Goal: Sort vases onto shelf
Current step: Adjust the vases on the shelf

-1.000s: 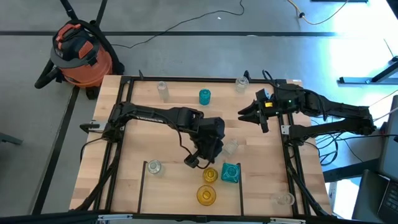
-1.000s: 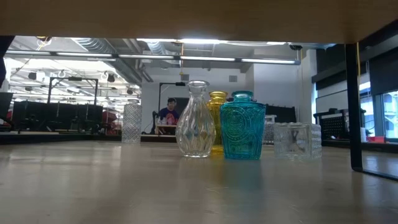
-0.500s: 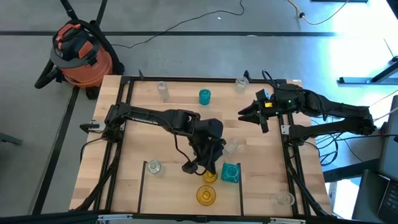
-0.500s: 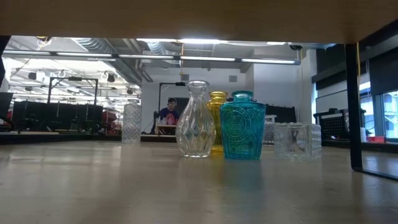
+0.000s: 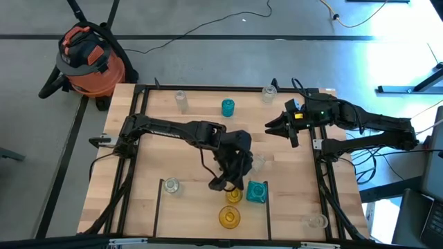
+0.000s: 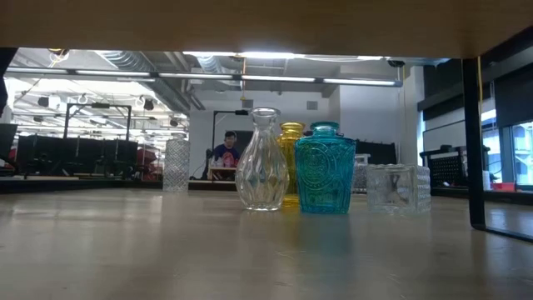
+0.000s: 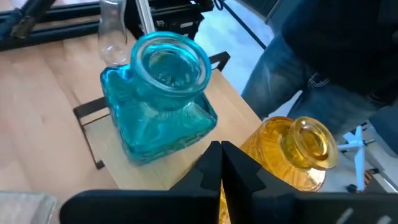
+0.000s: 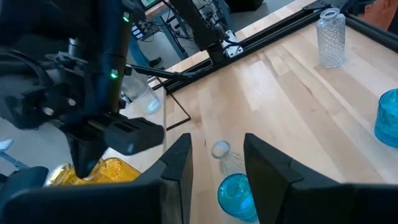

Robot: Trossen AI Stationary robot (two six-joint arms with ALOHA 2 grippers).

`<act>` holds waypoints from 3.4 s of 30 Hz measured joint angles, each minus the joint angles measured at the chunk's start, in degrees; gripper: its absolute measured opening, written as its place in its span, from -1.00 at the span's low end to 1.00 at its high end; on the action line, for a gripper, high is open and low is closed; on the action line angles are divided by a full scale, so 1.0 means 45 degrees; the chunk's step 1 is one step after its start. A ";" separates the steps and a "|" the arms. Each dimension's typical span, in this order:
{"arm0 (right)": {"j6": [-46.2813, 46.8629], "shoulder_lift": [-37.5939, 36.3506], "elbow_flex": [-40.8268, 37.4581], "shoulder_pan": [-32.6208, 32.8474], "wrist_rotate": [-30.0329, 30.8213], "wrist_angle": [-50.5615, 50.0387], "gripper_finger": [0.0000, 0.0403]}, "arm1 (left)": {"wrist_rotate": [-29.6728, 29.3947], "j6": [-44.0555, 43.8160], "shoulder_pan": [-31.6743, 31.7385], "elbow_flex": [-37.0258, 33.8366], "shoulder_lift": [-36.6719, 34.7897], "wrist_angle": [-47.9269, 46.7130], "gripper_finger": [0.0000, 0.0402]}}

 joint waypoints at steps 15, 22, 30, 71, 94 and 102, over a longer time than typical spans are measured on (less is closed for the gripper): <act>0.0136 0.0000 0.0000 0.0000 -0.0106 -0.0140 -0.45 | 0.0699 -0.0160 0.0078 0.0000 0.0451 -0.0061 -1.00; 0.0136 0.0000 0.0000 0.0000 -0.0106 -0.0197 -0.45 | 0.0921 -0.0478 0.0073 0.0000 0.0451 -0.0718 -1.00; 0.0013 0.0000 0.0000 0.0000 -0.0106 -0.0194 -0.45 | 0.0787 -0.0483 0.0073 0.0000 0.0451 -0.0879 -1.00; -0.0158 0.0000 -0.0005 -0.0005 0.0074 -0.0181 -0.45 | 0.0310 -0.0818 0.0048 -0.0767 0.0300 -0.2901 -1.00; 0.0029 0.0000 -0.0010 -0.0005 -0.0009 -0.0184 -0.45 | 0.0258 -0.1585 -0.0532 -0.0772 0.0300 -0.2029 -1.00; 0.0019 0.0000 -0.0010 -0.0005 -0.0014 -0.0184 -0.45 | 0.0257 -0.1730 -0.0549 -0.0772 0.0300 -0.1634 -1.00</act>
